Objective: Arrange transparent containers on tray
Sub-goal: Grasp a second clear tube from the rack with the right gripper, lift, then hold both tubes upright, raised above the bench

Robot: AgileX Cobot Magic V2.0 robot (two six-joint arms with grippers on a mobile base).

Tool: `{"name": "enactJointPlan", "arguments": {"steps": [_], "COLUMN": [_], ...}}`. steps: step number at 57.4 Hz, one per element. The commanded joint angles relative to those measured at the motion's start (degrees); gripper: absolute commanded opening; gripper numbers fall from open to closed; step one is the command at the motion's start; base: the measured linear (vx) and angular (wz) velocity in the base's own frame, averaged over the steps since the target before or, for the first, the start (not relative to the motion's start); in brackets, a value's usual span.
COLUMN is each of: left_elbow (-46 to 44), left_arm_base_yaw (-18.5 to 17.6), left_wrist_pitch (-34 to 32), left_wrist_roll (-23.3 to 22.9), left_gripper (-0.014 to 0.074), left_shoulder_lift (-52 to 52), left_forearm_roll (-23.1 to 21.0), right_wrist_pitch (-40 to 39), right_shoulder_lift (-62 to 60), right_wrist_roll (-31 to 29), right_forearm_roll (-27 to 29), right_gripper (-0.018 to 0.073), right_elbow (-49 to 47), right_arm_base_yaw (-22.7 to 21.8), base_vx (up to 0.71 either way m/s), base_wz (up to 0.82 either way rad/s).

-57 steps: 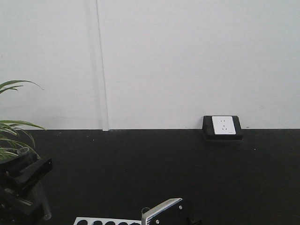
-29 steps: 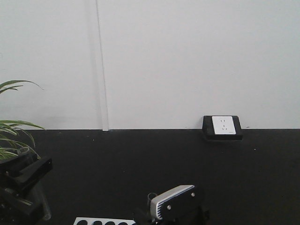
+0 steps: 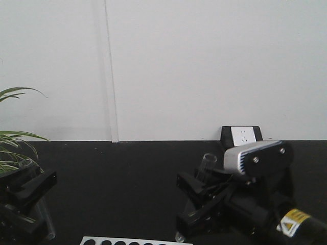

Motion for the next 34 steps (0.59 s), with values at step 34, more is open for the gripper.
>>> {"name": "enactJointPlan", "arguments": {"steps": [34], "left_elbow": [-2.19], "left_arm_base_yaw": [-0.31], "left_wrist_pitch": [-2.09], "left_wrist_roll": [-0.15], "left_gripper": [0.0111], "left_shoulder_lift": [-8.56], "left_forearm_roll": [-0.34], "right_wrist_pitch": [24.52], "right_shoulder_lift": [-20.01], "right_wrist_roll": [-8.93], "right_forearm_roll": [-7.99], "right_gripper": [-0.0008], "right_elbow": [-6.71], "right_arm_base_yaw": [-10.11], "base_vx": [0.00], "base_wz": [0.00]}}
